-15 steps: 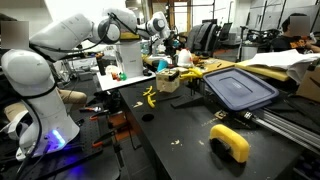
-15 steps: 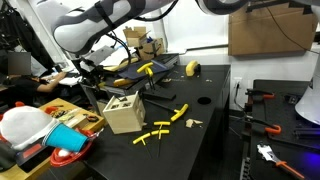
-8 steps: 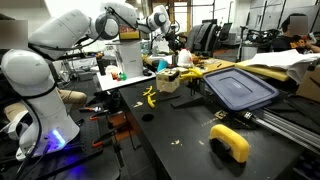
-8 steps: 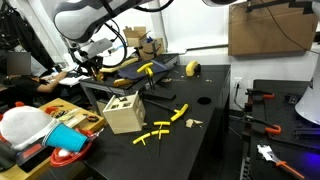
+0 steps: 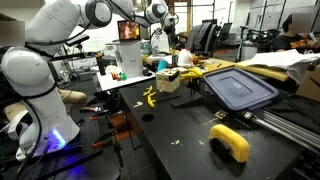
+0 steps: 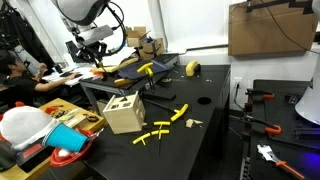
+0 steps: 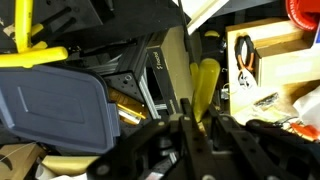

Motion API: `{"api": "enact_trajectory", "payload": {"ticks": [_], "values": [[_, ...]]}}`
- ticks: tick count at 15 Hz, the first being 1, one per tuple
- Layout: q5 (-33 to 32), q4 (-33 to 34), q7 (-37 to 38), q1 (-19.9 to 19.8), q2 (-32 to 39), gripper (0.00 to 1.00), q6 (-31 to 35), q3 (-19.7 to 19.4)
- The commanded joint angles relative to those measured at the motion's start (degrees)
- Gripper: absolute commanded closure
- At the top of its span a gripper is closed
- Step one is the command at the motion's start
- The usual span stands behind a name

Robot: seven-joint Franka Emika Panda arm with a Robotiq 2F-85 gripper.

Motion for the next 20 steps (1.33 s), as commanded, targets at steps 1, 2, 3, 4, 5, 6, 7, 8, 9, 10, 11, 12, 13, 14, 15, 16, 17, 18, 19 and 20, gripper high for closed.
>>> {"api": "enact_trajectory", "payload": {"ticks": [1, 2, 3, 4, 5, 6, 7, 8, 9, 10, 11, 12, 13, 14, 15, 16, 17, 18, 19, 20], "values": [[-2.1, -13.5, 6.9, 1.1, -9.8, 0.96, 4.7, -1.8], [-2.6, -15.7, 8.6, 1.1, -11.4, 0.96, 5.7, -1.9], [-3.3, -18.0, 10.8, 1.2, -13.0, 0.96, 6.4, -2.1], [-3.9, -20.3, 12.7, 1.2, -14.6, 0.96, 7.0, -2.3], [-4.6, -22.6, 14.7, 1.3, -16.3, 0.96, 7.4, -2.6], [-5.3, -25.0, 16.5, 1.4, -18.1, 0.96, 7.8, -2.9], [-6.3, -27.4, 18.3, 1.6, -19.8, 0.96, 8.1, -3.3], [-7.4, -29.8, 20.2, 1.9, -21.6, 0.96, 8.4, -3.6], [-8.9, -31.9, 22.2, 2.0, -23.3, 0.96, 8.2, -3.4], [-10.2, -34.4, 24.1, 1.9, -25.2, 0.96, 8.2, -3.2], [-11.4, -36.8, 25.8, 1.7, -27.0, 0.96, 8.1, -2.9], [-12.6, -39.3, 27.5, 1.5, -28.9, 0.96, 7.9, -2.5], [-13.7, -41.3, 29.0, 1.2, -30.4, 0.96, 7.7, -2.0], [-14.5, -43.0, 30.5, 0.8, -31.8, 0.96, 7.3, -1.6], [-15.1, -44.6, 31.6, 0.4, -33.0, 0.96, 7.0, -1.1], [-15.7, -46.0, 32.8, 0.1, -34.1, 0.96, 6.5, -0.6], [-16.0, -47.4, 33.9, -0.4, -35.2, 0.96, 6.3, 0.0], [-16.3, -48.6, 34.8, -0.9, -36.0, 0.96, 6.3, 0.5], [-16.4, -49.7, 35.8, -1.5, -36.8, 0.96, 6.3, 1.0], [-16.3, -50.8, 36.4, -2.0, -37.5, 0.96, 6.3, 1.4]]}}
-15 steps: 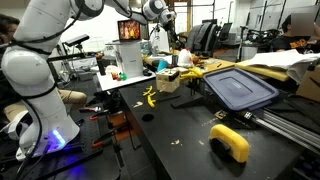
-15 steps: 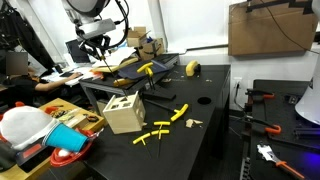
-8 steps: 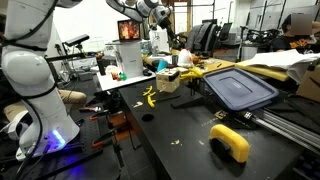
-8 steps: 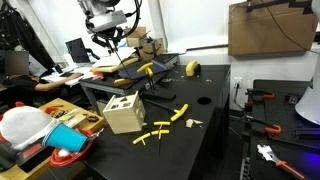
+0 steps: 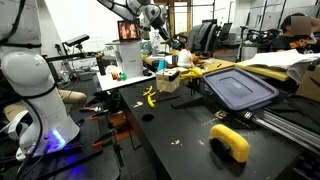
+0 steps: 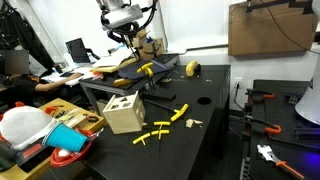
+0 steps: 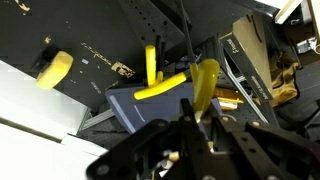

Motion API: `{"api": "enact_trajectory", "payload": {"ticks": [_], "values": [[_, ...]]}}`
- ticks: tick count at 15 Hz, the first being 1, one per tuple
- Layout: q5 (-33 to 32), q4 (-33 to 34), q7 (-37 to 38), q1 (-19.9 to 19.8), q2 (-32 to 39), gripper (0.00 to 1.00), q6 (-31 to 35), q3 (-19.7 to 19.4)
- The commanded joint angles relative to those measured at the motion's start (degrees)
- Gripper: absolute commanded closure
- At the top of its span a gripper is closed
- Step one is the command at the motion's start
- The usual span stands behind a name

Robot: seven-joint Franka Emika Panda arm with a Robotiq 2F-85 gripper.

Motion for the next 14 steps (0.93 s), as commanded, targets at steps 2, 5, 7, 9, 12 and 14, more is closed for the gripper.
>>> {"api": "enact_trajectory", "payload": {"ticks": [2, 5, 7, 9, 12, 14], "values": [[-0.7, -8.0, 5.2, -3.2, -5.9, 0.96, 0.4, 2.7], [-0.2, -11.1, 8.4, -5.4, -6.9, 0.96, 1.2, 3.2], [0.0, -12.5, 10.5, -6.8, -6.6, 0.96, 1.6, 3.1], [0.3, -13.2, 12.1, -8.2, -5.5, 0.96, 2.8, 2.9], [1.0, -13.2, 13.0, -9.9, -3.4, 0.96, 4.8, 2.7], [1.0, -12.5, 14.9, -10.5, -2.0, 0.96, 4.9, 2.3]]}}
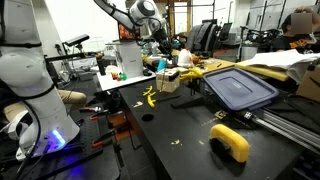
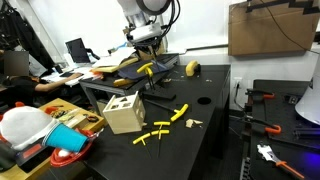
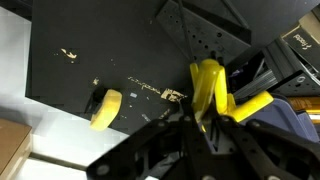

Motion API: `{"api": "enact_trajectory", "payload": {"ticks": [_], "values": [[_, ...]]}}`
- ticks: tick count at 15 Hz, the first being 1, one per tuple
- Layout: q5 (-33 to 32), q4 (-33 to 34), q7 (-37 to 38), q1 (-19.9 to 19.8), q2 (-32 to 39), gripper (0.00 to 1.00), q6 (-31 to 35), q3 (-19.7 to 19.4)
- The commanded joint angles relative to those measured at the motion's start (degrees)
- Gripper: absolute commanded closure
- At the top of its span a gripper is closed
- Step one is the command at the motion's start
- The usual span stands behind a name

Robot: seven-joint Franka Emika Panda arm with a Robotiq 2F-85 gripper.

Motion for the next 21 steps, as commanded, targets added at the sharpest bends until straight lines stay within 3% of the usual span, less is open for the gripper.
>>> {"api": "enact_trajectory", "payload": {"ticks": [1, 13, 21], "values": [[0.6, 0.3, 4.5, -1.2, 1.5, 0.96, 1.5, -0.2], [-3.0, 2.3, 22.2, -1.5, 4.0, 0.96, 0.7, -2.8], [-3.9, 7.3, 25.7, -1.0, 8.4, 0.96, -2.1, -3.2]]}}
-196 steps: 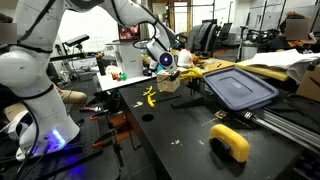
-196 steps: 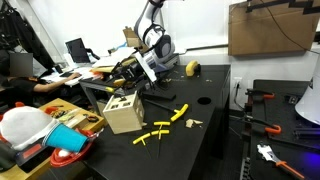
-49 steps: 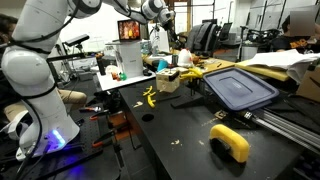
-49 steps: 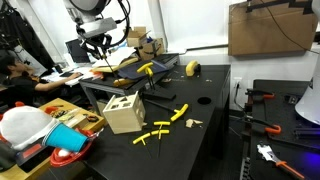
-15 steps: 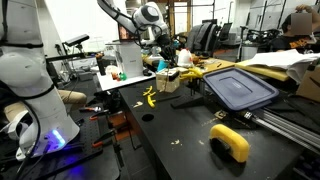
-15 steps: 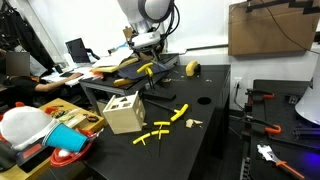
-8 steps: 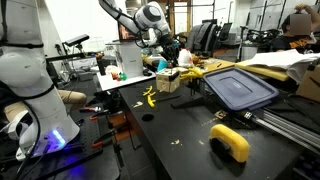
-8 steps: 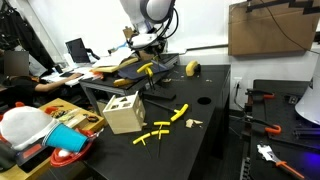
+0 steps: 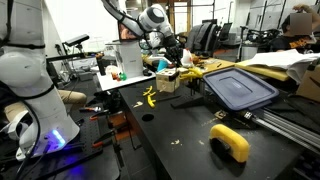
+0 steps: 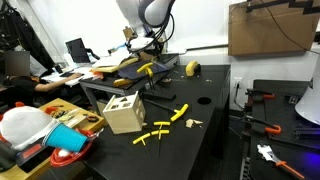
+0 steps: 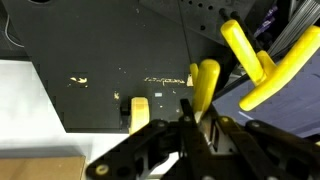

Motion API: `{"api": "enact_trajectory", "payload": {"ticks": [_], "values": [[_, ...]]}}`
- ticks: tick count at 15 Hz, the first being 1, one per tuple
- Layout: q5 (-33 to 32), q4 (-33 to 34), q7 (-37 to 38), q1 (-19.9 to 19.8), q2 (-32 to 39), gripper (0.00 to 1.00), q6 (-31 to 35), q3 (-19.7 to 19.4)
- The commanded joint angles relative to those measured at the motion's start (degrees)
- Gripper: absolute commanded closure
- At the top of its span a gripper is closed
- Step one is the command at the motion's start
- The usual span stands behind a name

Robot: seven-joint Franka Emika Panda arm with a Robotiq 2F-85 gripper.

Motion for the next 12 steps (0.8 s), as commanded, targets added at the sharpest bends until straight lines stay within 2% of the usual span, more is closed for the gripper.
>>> {"api": "enact_trajectory", "payload": {"ticks": [1, 7, 12], "values": [[-1.5, 4.0, 2.3, 1.0, 2.2, 0.96, -3.2, -0.4], [-6.1, 9.7, 1.6, 2.6, 5.1, 0.96, -9.8, -0.3], [-8.1, 11.4, 1.6, 2.8, 7.1, 0.96, -10.7, -0.1]]}}
